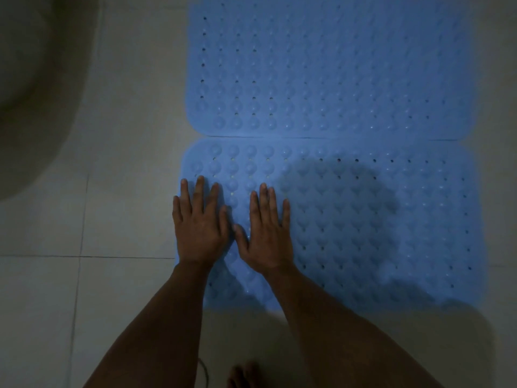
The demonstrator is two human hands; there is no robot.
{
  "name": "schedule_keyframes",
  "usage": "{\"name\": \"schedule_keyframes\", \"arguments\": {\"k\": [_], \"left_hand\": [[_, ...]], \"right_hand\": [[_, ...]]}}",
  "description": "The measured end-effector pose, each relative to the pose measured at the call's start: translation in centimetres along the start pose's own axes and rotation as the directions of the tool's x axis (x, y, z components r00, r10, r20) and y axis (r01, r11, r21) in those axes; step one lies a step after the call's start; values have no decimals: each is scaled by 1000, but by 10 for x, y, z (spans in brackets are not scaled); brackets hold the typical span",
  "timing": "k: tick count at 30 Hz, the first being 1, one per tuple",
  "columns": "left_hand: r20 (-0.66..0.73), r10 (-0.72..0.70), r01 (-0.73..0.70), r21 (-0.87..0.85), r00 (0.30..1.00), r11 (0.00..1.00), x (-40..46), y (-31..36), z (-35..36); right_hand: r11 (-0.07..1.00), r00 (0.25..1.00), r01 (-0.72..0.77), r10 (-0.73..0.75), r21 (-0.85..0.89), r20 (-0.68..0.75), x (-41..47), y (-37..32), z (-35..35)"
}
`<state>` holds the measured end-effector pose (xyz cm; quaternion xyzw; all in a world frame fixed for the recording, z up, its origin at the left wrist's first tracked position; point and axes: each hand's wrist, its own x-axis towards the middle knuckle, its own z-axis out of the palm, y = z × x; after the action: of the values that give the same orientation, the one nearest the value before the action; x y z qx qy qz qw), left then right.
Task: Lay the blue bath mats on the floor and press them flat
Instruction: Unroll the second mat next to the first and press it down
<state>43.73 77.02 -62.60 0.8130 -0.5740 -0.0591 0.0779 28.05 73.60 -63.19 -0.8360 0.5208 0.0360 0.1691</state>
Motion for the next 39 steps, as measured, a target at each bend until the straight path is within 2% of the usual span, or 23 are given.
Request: {"name": "schedule_keyframes", "arguments": {"k": [5, 8, 10, 11, 14, 18, 22, 24, 30, 33, 39], "left_hand": [[-34, 38, -38, 4, 999, 999, -6, -3, -16], [-71, 32, -31, 16, 997, 999, -13, 5, -40], [-66, 48, -47, 7, 997, 999, -19, 17, -56], [-62, 53, -53, -6, 997, 999, -22, 26, -62], [-16, 81, -82, -55, 997, 995, -31, 58, -64], [27, 140, -137, -100, 990, 986, -34, 103, -44], [73, 252, -240, -141, 965, 961, -27, 149, -2], [99, 306, -289, -154, 947, 945, -24, 168, 21], [123, 327, -322, -60, 937, 945, -27, 182, 56], [151, 324, -319, -52, 934, 946, -23, 184, 55], [180, 326, -324, -47, 928, 945, -24, 184, 56]], "right_hand": [[998, 999, 10, -12, 66, 44, -3, -1, -11], [980, 979, 11, -51, 199, 200, 4, 4, -32], [939, 936, -44, -81, 342, 341, 13, 13, -67], [913, 928, -86, -72, 398, 366, 17, 18, -87], [909, 960, -154, 45, 386, 276, 17, 44, -128], [926, 971, -193, 132, 326, 200, 7, 85, -133], [945, 980, -179, 195, 274, -32, 4, 127, -117], [957, 973, -176, 204, 233, -105, 7, 144, -108], [966, 960, -161, 201, 204, -195, 19, 173, -83], [962, 963, -183, 216, 201, -159, 19, 181, -76], [965, 958, -186, 220, 185, -182, 5, 185, -68]]}}
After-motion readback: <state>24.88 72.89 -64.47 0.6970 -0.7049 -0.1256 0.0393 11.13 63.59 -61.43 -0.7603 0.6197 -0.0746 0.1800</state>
